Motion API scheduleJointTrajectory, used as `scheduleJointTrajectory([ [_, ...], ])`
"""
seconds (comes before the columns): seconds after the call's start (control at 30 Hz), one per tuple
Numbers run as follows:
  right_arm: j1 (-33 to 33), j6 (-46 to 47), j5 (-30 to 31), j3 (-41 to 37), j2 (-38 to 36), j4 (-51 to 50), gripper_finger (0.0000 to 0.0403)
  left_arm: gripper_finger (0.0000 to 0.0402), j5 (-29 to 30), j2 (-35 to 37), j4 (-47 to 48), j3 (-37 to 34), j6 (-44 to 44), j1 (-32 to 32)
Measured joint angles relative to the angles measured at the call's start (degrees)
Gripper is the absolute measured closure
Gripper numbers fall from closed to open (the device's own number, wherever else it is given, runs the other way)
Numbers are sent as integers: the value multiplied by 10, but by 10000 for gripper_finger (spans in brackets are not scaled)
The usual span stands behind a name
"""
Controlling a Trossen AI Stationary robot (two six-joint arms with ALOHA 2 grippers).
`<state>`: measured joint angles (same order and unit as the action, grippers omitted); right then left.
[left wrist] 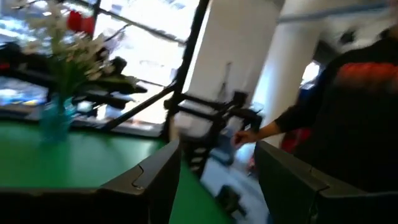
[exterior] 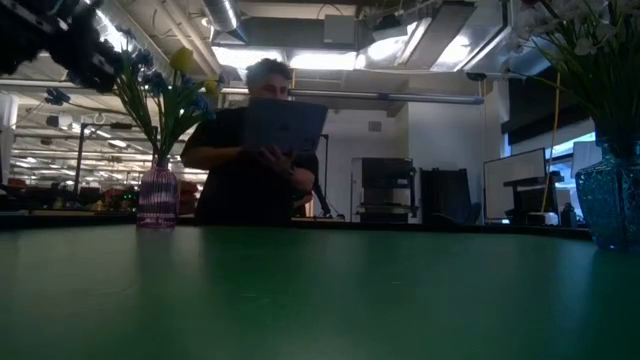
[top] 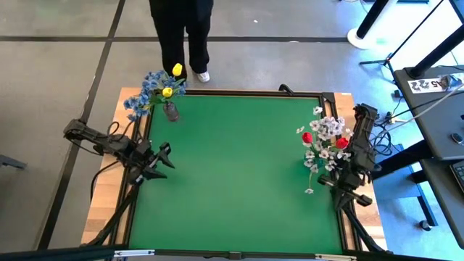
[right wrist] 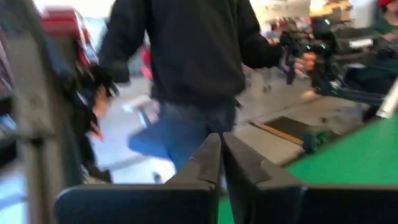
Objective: Sort flowers into vase by color
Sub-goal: Return to Home Position
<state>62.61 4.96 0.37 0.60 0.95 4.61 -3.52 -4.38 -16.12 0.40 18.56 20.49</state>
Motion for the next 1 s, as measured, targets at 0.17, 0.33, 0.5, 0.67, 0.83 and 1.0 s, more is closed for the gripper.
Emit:
scheduleJointTrajectory([
  [0.17,0,-40,48,0,0,-23,384,202,48,0,68,0,-66,-23],
  [0.33,-1,-81,80,-1,0,-19,384,202,95,0,86,0,-116,-67],
  [0.5,-1,-85,116,-1,0,-15,384,202,103,0,101,0,-129,-136],
  [0.67,-1,-85,156,-1,17,-11,384,201,91,0,97,0,-131,-216],
  [0.83,-1,-84,249,-1,40,-3,384,201,6,0,95,0,-131,-279],
  [1.0,-1,-49,365,-2,48,-1,384,201,-29,0,119,0,-127,-315],
])
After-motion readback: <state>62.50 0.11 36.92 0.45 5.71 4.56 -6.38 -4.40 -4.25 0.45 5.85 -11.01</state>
